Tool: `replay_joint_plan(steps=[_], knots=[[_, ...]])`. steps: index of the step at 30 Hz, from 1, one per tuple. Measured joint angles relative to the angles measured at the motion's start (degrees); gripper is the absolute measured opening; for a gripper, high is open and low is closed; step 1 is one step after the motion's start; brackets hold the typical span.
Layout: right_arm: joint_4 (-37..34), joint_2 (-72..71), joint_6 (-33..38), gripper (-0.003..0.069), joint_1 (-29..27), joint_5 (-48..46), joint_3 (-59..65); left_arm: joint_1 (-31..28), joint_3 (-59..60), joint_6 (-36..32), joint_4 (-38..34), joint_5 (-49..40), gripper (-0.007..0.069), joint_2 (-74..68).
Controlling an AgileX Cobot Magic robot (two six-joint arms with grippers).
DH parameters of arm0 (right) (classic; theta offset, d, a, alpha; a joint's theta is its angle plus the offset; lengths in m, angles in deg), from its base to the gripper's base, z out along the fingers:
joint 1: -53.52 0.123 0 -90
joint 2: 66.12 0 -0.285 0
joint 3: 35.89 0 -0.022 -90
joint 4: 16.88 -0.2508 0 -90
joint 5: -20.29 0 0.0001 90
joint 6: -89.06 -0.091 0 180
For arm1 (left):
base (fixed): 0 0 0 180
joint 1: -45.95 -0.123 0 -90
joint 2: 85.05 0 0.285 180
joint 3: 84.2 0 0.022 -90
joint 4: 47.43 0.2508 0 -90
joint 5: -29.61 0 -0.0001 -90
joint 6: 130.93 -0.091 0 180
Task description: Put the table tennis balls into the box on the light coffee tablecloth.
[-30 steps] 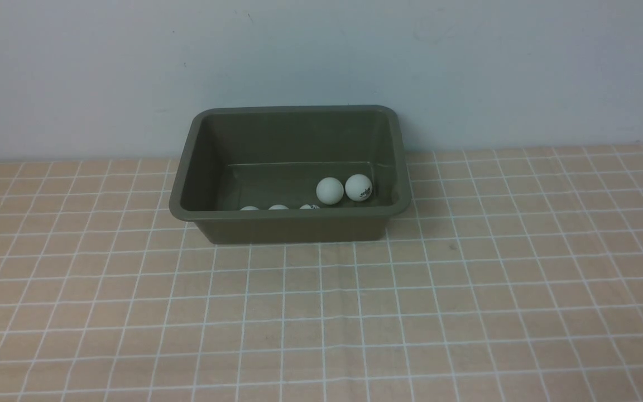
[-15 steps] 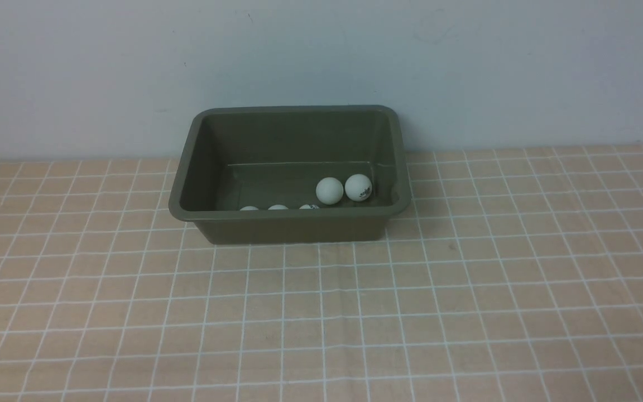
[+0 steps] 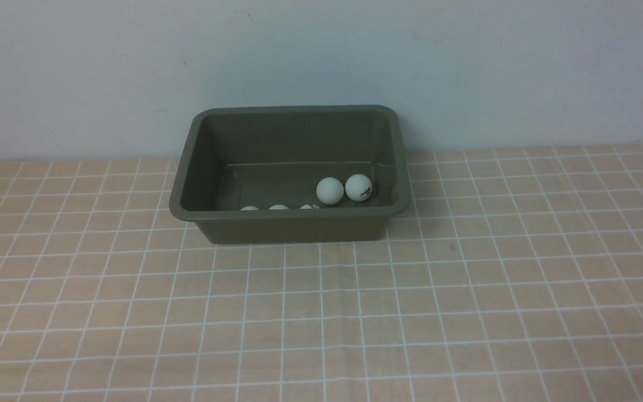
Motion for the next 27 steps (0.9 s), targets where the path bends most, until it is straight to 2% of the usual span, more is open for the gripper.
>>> replay_joint_plan(steps=[18,27], knots=[[0.1,0.0,-0.14,0.0463,0.0,0.19,0.06,0.0,0.0,0.0,0.0,0.0,0.0224,0.0],[6.89,0.0,-4.48,0.0463,0.0,0.66,0.07,0.0,0.0,0.0,0.0,0.0,0.0224,0.0]])
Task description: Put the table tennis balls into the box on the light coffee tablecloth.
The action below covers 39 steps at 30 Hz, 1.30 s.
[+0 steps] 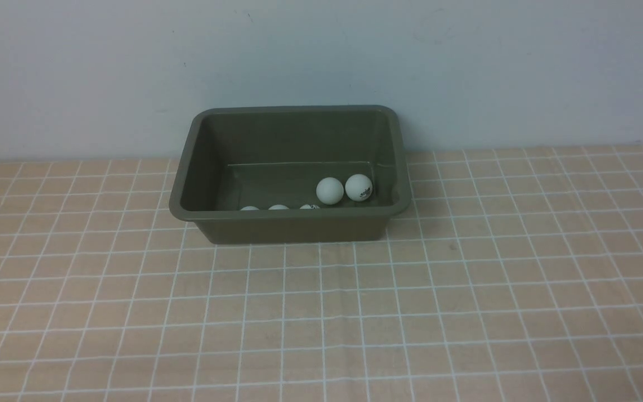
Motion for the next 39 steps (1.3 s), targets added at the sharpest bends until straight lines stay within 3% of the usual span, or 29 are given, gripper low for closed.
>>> replay_joint_plan(steps=[9,39], knots=[[2.73,0.0,-0.61,0.0463,0.0,0.21,0.05,0.0,0.0,0.0,0.0,0.0,0.0224,0.0],[2.43,0.0,-0.61,0.0463,0.0,0.34,0.05,0.0,0.0,0.0,0.0,0.0,0.0224,0.0]])
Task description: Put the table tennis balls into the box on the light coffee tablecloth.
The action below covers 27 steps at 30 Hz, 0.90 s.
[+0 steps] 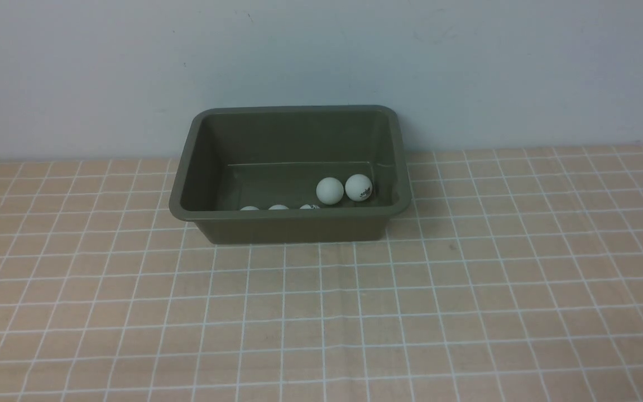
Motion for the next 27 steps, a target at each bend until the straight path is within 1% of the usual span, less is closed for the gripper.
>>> replay_joint_plan(steps=[7,13,27], knots=[[0.0,0.0,0.0,0.0463,0.0,0.02,0.01,0.0,0.0,0.0,0.0,0.0,0.0224,0.0],[-2.05,0.0,0.0,0.0463,0.0,0.14,0.06,0.0,0.0,0.0,0.0,0.0,0.0224,0.0],[-2.4,0.0,0.0,0.0463,0.0,0.17,0.06,0.0,0.0,0.0,0.0,0.0,0.0224,0.0]])
